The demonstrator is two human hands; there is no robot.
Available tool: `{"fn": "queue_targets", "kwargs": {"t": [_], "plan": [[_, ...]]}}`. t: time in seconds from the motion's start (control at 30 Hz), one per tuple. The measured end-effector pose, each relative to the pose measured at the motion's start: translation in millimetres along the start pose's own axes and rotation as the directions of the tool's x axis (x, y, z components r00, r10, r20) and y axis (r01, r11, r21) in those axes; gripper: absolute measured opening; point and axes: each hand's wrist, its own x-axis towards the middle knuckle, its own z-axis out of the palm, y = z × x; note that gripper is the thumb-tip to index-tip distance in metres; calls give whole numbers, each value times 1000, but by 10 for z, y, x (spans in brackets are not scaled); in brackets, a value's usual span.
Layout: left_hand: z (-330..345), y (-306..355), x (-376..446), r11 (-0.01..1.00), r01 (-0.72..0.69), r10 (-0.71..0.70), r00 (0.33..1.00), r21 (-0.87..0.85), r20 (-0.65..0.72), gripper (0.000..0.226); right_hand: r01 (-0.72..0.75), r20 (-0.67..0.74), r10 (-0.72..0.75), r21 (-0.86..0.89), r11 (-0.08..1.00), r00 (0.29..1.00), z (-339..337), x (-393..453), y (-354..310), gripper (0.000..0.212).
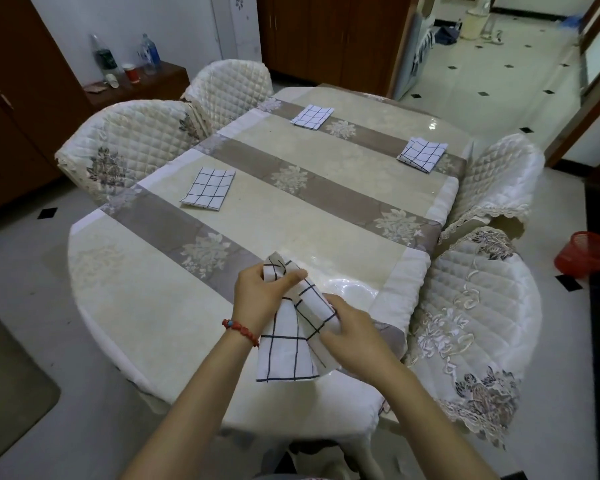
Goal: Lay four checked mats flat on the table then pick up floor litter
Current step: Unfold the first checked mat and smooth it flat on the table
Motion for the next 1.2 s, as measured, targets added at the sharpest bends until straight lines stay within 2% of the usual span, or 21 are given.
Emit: {"fn": "queue_targets", "kwargs": {"t": [0.07, 0.1, 0.23, 0.3, 0.33, 0.4, 0.47, 0.53, 0.6, 0.67, 0.73, 0.83, 0.9, 1.03, 1.1, 1.17, 1.2], "plan": [[-111, 12, 70, 998, -50, 50, 999, 49, 7, 48, -4, -152, 0, -29, 1000, 988, -43, 42, 91, 22], [-175, 15, 101, 994, -72, 71, 997, 76, 19, 48, -8, -205, 9, 3, 1000, 979, -88, 60, 132, 16], [-452, 8, 197, 970, -105, 86, 992, 219, 96, 31, 91, -371, 4, 238, 967, 929, -367, 101, 163, 32], [-527, -2, 212, 926, -107, 93, 994, 362, 55, 24, 179, -437, -41, 279, 943, 899, -481, 130, 132, 33], [-525, -3, 201, 877, -106, 109, 994, 468, 19, 31, 223, -448, -85, 265, 938, 890, -518, 143, 106, 31], [-430, -2, 162, 768, -142, 150, 988, 624, 41, 62, 315, -429, -207, 198, 928, 879, -562, 165, 17, 31], [-269, 17, 89, 733, -262, 225, 964, 627, 140, 82, 384, -380, -325, 89, 919, 866, -570, 199, -64, 28], [-116, 74, 28, 733, -414, 332, 910, 539, 248, 73, 414, -321, -392, 0, 910, 862, -560, 237, -127, 20], [-9, 143, -15, 698, -558, 431, 828, 450, 359, 45, 439, -288, -427, -25, 898, 857, -544, 252, -166, 12], [23, 204, -36, 724, -611, 474, 778, 320, 412, 15, 458, -275, -442, -8, 889, 854, -554, 243, -165, 6], [-4, 253, -23, 806, -545, 447, 816, 231, 366, 17, 396, -259, -368, 63, 916, 893, -627, 220, -103, 4], [-124, 310, 68, 889, -435, 394, 886, 144, 247, 27, 236, -218, -205, 130, 963, 954, -816, 156, 101, 15], [-220, 330, 135, 927, -367, 355, 924, 76, 139, 21, 160, -192, -113, 247, 956, 975, -925, 90, 234, 17], [-305, 317, 217, 970, -244, 244, 970, 0, 8, 19, 153, -222, -43, 508, 848, 974, -968, 31, 291, 27], [-264, 293, 246, 986, -164, 166, 982, 28, -86, 4, 182, -289, -22, 544, 819, 957, -915, 65, 236, 22], [-200, 266, 270, 992, -49, 73, 976, 119, -206, 37, 199, -336, 6, 571, 797, 942, -852, 129, 170, 12], [-179, 259, 260, 984, -22, 70, 961, 178, -269, 52, 201, -348, 18, 582, 788, 937, -821, 163, 146, 6]]}}
